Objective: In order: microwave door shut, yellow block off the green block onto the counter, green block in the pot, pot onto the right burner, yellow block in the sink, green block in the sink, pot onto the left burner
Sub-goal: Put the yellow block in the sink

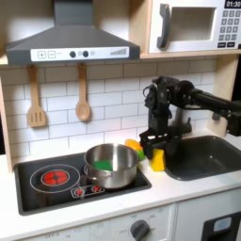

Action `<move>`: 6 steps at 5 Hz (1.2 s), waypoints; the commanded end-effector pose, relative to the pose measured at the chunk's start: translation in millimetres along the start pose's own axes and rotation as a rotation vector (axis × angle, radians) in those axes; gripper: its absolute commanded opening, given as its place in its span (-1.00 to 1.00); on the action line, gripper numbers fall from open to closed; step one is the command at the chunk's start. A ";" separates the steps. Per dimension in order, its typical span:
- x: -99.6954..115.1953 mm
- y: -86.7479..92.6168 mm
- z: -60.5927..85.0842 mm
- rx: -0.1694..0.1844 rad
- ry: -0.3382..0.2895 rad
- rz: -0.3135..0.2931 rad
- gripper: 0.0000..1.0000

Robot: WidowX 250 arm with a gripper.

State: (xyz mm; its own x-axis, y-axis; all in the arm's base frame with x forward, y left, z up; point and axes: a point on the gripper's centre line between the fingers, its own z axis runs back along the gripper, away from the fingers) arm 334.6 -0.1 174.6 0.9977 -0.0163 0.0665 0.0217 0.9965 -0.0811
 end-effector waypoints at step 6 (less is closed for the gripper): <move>10.9 -5.9 -29.1 -0.052 0.034 0.017 0.23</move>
State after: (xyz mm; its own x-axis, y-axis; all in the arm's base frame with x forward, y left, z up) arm 346.8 -7.9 146.5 0.9995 -0.0020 0.0302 0.0060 0.9912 -0.1323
